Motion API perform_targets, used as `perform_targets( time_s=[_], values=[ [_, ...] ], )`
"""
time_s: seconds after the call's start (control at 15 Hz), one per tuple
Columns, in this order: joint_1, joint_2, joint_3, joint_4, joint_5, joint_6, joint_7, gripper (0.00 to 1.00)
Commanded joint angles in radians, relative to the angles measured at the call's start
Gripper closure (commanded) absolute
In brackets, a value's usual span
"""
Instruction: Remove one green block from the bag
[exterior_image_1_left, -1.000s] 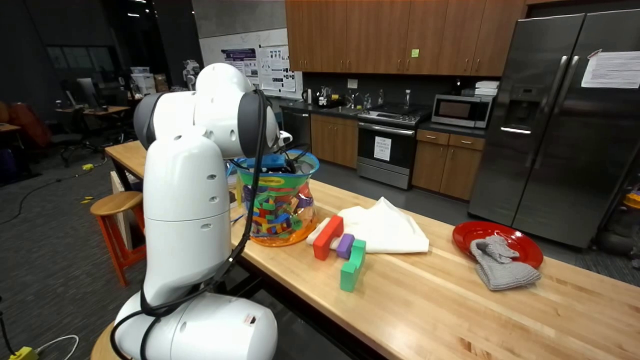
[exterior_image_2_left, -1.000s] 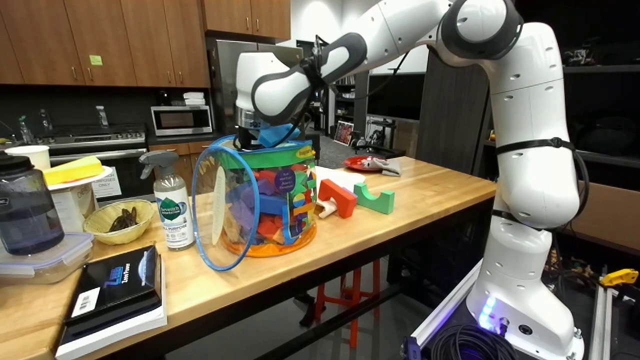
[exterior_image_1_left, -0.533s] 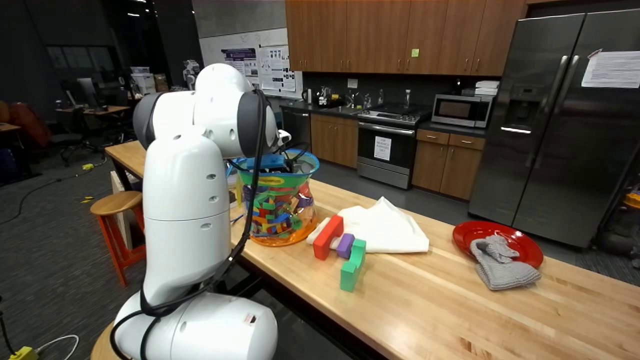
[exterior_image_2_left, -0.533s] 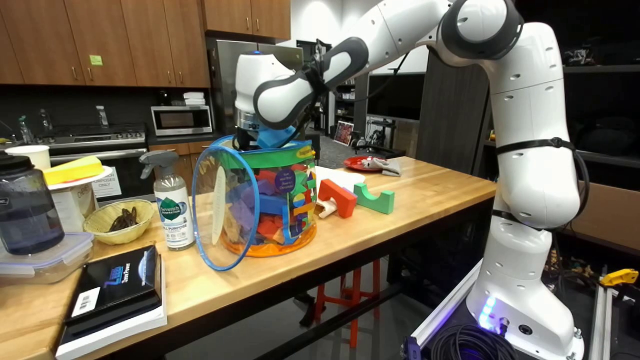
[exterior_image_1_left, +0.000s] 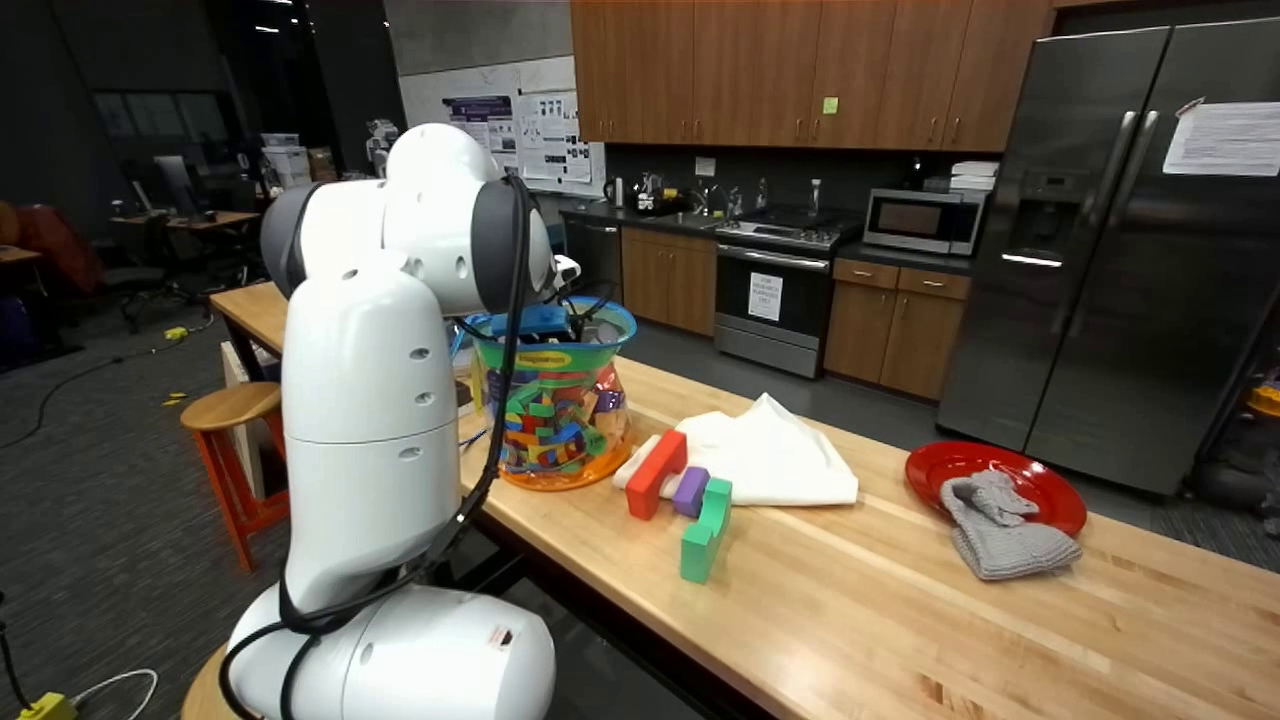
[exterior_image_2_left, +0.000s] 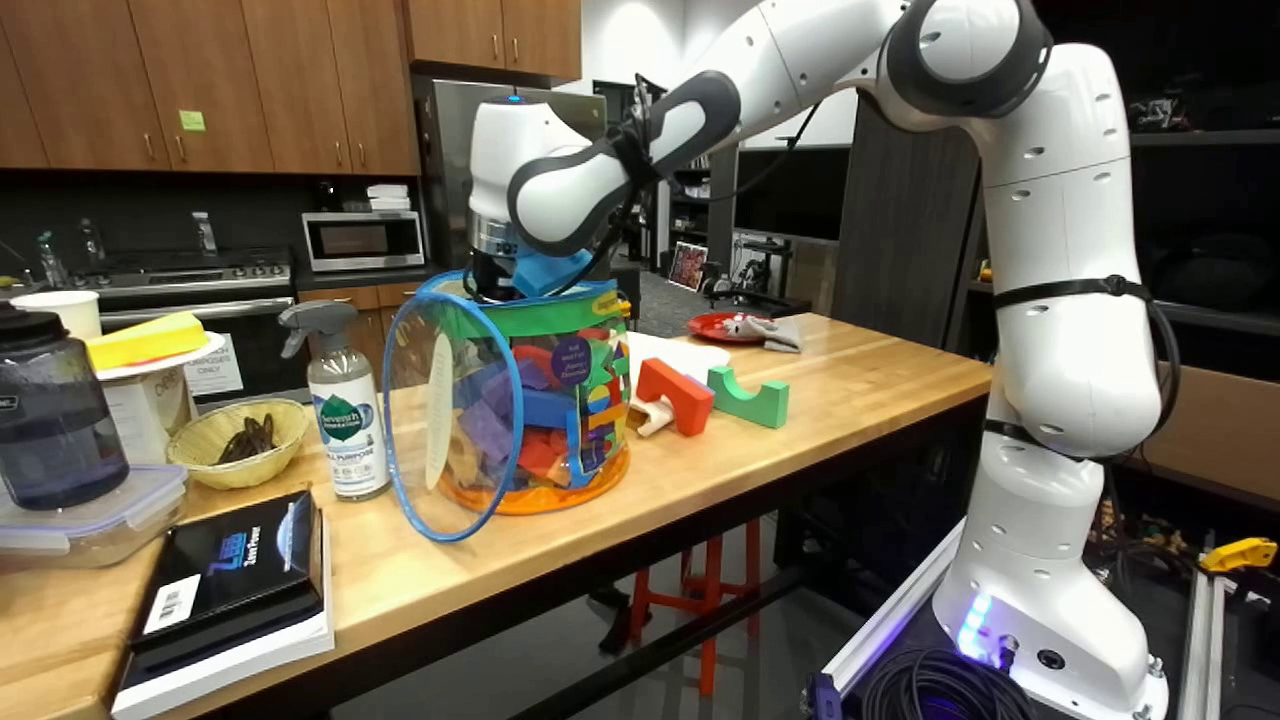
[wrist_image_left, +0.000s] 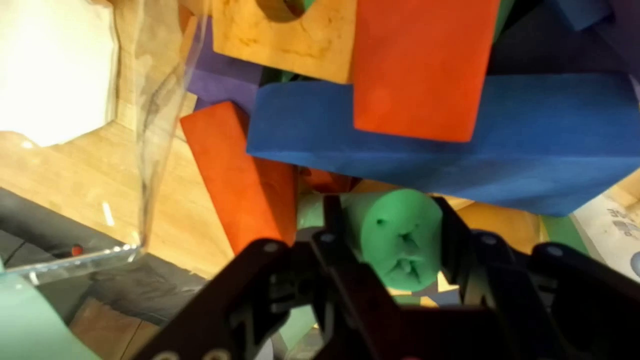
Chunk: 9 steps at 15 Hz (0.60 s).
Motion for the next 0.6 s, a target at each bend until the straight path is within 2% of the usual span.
perform_targets(
  time_s=[0.0,0.53],
  values=[
    [0.008,-0.045,-0.019,-0.032,-0.001,-0.005,0.011,0.81],
    [-0.011,-0.110,-0.029,-0.039,0.010,-0.040,0.001,0.84]
  ],
)
